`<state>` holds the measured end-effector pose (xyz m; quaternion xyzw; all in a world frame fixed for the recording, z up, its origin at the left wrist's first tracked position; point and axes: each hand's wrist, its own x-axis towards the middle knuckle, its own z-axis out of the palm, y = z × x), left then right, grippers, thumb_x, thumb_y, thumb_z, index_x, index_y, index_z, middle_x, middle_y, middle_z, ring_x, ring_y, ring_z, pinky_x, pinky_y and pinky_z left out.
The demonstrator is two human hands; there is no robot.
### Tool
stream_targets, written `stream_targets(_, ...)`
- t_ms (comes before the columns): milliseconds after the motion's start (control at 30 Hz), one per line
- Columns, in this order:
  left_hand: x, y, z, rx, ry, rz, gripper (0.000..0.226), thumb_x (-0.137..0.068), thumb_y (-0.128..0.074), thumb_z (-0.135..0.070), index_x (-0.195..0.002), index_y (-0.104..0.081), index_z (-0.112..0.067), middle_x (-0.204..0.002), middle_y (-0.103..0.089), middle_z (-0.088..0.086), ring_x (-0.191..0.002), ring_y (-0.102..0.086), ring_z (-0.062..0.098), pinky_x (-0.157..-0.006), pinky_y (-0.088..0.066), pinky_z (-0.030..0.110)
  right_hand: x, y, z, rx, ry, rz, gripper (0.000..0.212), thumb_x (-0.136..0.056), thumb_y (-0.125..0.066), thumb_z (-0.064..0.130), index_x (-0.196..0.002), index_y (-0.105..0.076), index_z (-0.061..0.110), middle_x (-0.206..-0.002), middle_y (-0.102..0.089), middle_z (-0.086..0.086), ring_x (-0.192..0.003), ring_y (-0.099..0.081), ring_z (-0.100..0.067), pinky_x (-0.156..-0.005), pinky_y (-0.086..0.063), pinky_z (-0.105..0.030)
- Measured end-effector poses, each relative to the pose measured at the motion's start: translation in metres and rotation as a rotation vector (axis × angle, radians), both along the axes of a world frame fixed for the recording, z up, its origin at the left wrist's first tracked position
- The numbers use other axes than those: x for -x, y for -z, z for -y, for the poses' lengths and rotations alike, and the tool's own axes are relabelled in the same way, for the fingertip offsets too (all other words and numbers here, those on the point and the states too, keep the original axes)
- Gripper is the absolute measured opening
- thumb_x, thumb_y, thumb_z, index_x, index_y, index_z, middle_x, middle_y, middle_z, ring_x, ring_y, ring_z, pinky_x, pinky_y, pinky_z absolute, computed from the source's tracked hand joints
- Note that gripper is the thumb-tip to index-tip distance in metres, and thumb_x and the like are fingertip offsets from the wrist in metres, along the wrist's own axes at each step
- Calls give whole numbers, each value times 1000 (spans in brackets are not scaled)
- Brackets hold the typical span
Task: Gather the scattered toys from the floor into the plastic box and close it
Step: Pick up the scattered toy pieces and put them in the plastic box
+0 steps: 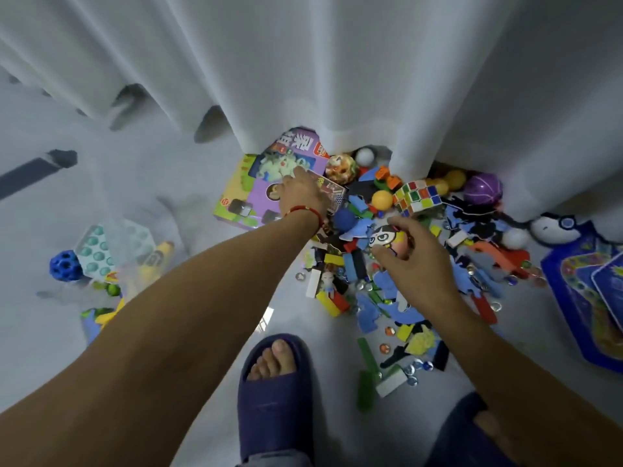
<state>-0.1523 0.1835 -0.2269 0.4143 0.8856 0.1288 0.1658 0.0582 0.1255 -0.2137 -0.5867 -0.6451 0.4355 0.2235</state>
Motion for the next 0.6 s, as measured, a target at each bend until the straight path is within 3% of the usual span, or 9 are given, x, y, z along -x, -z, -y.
stream_targets(67, 1, 0, -3, 12, -13, 25, 34, -89, -63, -16, -118, -49, -3, -113, -58, 18, -104, -55, 33, -87, -49, 41, -8, -6, 8, 89, 46, -101, 45, -90, -73, 27, -131, -56, 33, -113, -59, 10, -90, -59, 4, -65, -47, -7)
stream_targets(167, 1, -10, -4, -112, -219, 286, 13, -89, -63, -14, -97, -58, -7, -98, -66, 12, -90, -65, 26, -78, -56, 36, -15, -11, 13, 119, 62, -173, 42, -90, -73, 25, -129, -58, 35, -115, -62, 14, -95, -61, 4, -65, -50, -10)
stream_targets(300, -1, -37, 11, -293, -457, 503, 16, -90, -53, -9, -100, -64, -3, -85, -61, 8, -75, -57, 23, -54, -41, 24, -11, -30, 10, 151, -22, -200, 44, -95, -61, 27, -136, -54, 42, -87, -56, 10, -70, -60, -5, -65, -55, -28)
stream_targets(333, 1, -47, 18, -337, -502, 583, 15, -90, -51, -5, -99, -62, -1, -80, -58, 8, -70, -55, 23, -48, -38, 23, -9, -37, 6, 160, -60, -204, 45, -96, -58, 29, -139, -52, 42, -86, -54, 8, -70, -59, -3, -67, -55, -27)
stream_targets(433, 1, -88, 49, -342, -557, 985, 16, -90, -46, 8, -85, -55, -5, -71, -53, 7, -57, -54, 17, -40, -41, 17, 6, -70, -1, 247, -155, -187, 54, -94, -57, 37, -146, -45, 37, -130, -54, 11, -103, -62, -3, -79, -56, -27)
stream_targets(467, 0, -103, 63, -326, -549, 1090, 17, -90, -48, 9, -85, -54, -6, -73, -55, 7, -54, -55, 15, -42, -43, 17, 13, -83, -2, 302, -189, -196, 51, -92, -56, 38, -142, -49, 35, -132, -52, 11, -106, -64, -10, -73, -55, -26)
stream_targets(533, -3, -129, 94, -342, -513, 1231, 15, -90, -49, 10, -92, -54, -3, -79, -60, 12, -54, -56, 16, -46, -42, 22, 26, -108, 6, 359, -293, -238, 23, -91, -54, 29, -113, -61, 26, -106, -55, 6, -92, -66, -17, -53, -48, -21)
stream_targets(600, -3, -154, 124, -352, -431, 1257, 13, -93, -46, 9, -95, -57, 2, -84, -63, 17, -58, -56, 20, -53, -42, 29, 38, -135, 19, 320, -385, -253, 12, -94, -51, 14, -98, -62, 11, -90, -54, 0, -84, -59, -21, -47, -46, -16)
